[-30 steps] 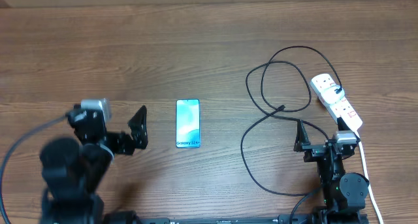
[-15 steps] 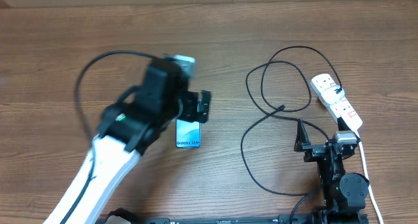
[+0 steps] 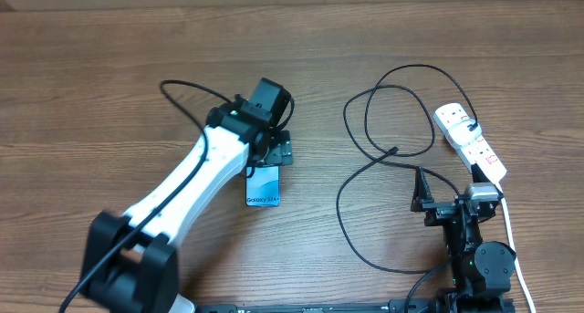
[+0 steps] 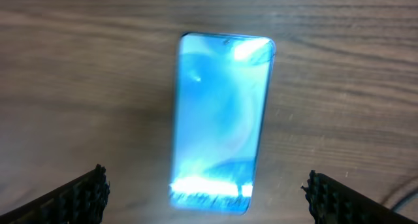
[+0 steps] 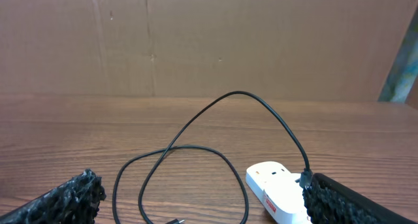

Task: Plug charger to phone and switch on socket
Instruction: 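Move the left gripper over the phone and grasp its top edge, then lift the phone with the left gripper and tilt it upright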

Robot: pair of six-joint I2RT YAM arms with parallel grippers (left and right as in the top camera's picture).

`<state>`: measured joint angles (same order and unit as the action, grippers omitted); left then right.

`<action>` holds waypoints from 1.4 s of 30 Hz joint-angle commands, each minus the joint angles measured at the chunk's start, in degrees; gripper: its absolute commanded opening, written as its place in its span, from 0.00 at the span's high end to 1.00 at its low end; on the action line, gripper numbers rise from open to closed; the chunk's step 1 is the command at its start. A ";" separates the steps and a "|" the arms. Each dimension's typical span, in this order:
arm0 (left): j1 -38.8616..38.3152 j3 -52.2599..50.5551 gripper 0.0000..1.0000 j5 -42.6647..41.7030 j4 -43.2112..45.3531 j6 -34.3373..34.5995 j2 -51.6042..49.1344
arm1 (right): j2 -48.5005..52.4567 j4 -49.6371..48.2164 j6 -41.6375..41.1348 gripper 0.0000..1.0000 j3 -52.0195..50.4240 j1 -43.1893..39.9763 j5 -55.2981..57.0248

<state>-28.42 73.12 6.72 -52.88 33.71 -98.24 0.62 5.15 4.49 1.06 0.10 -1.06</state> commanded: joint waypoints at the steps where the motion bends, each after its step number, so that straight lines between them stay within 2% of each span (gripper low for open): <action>1: -0.37 0.85 0.00 -6.69 2.08 -5.77 -5.53 | -0.39 -0.37 0.09 0.00 -0.61 -0.13 0.35; 9: -0.33 0.85 0.01 -0.94 0.83 1.07 -11.63 | -0.39 -0.37 0.09 0.00 -0.61 -0.13 0.35; 19: -0.31 0.72 0.00 1.42 1.46 -4.00 -13.20 | -0.39 -0.37 0.09 0.00 -0.61 -0.13 0.35; 24: -0.20 0.17 0.00 -0.63 4.44 -3.96 -15.67 | -0.39 -0.37 0.09 0.00 -0.61 -0.13 0.35; 31: -0.09 -0.66 0.00 -1.88 3.91 -3.89 -18.01 | -0.39 -0.37 0.09 0.00 -0.61 -0.13 0.35; 42: -0.04 -9.66 0.00 -7.21 10.97 -3.58 -18.03 | -0.39 -0.37 0.09 0.00 -0.61 -0.13 0.35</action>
<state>-27.88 69.06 2.81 -43.24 31.11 -111.24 0.62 5.15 4.51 1.06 0.08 -1.08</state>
